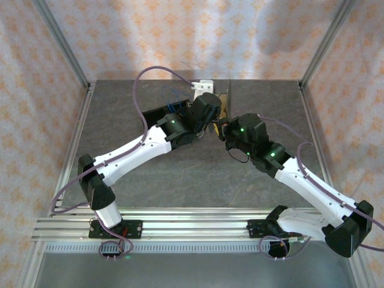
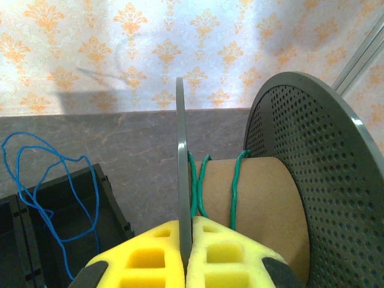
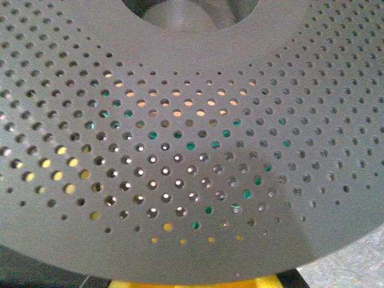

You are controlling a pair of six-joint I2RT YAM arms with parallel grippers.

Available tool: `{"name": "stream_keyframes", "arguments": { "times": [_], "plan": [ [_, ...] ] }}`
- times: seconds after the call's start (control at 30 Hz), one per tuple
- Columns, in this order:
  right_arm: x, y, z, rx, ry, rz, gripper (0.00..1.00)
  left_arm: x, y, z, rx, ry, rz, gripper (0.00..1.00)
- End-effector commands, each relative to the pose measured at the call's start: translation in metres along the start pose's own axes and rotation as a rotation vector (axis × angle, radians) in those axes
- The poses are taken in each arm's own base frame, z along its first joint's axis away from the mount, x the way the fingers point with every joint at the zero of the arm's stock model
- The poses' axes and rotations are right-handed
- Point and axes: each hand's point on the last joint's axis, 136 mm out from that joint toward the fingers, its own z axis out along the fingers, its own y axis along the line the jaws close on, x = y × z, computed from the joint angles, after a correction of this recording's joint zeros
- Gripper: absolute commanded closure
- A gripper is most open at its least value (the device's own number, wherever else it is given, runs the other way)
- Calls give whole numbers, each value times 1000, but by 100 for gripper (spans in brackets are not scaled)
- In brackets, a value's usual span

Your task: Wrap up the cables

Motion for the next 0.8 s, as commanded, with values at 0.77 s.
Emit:
{"name": "stream_keyframes", "arguments": {
  "times": [0.77],
  "plan": [
    [-36,18,-26,-63,-193,61,86,18,-15,-9,29,88,164,100]
  ]
}}
